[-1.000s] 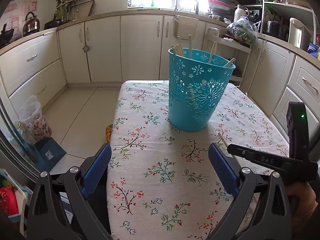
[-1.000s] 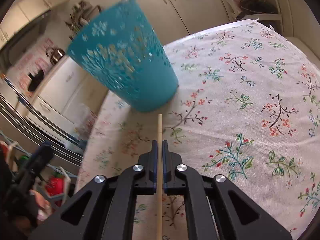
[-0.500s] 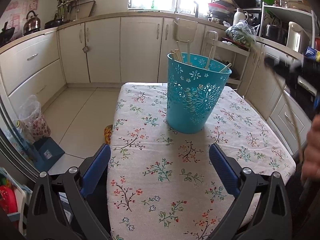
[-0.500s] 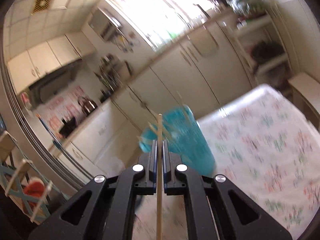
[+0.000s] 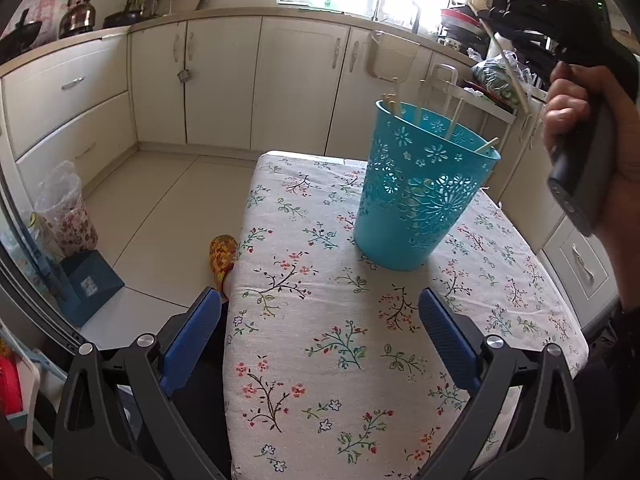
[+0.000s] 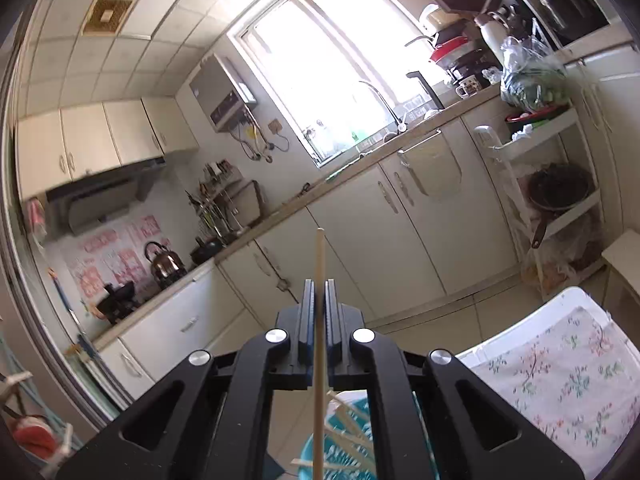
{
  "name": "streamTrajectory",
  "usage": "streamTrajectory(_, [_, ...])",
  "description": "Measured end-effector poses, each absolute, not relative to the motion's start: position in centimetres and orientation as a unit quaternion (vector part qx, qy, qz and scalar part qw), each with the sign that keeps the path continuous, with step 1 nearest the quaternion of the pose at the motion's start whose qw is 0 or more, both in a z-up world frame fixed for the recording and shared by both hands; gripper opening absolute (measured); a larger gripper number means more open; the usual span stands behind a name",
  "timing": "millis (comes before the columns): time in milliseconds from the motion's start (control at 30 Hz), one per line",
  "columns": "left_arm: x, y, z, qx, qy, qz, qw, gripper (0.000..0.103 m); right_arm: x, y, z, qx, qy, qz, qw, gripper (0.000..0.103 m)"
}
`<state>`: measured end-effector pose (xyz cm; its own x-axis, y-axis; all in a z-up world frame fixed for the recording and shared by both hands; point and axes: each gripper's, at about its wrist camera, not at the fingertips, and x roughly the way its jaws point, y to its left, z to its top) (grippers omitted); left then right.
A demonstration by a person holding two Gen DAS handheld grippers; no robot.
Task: Organize utensils
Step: 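Lower the chopstick into the teal basket and open the right gripper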
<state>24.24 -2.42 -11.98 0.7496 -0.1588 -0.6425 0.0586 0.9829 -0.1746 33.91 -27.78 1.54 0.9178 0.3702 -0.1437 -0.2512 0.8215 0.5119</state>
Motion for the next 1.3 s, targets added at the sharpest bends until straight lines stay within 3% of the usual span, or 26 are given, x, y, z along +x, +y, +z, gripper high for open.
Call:
streamTrajectory(267, [25.3, -1.2, -12.5, -0.097, 0.359, -0.053, 0.927, 0.095, 35.5, -26.1, -1.3, 0.211, 0.146, 0.142, 0.956, 0.005])
streamTrajectory(833, [25.6, -0.8, -12.4, -0.108, 0.360, -0.050, 0.925, 0.095, 33.7, -25.0, -1.3, 0.168, 0.165, 0.147, 0.961, 0.006])
streamTrajectory(1033, [24.8, -1.3, -11.1, -0.091, 0.351, -0.050, 0.931, 0.095, 29.1, -25.9, -0.8, 0.166, 0.161, 0.146, 0.962, 0.021])
streamTrajectory(1300, [22.5, -3.1, -9.0, -0.043, 0.339, -0.051, 0.939, 0.095, 21.9, -26.7, -3.1, 0.138, 0.215, 0.110, 0.960, 0.053])
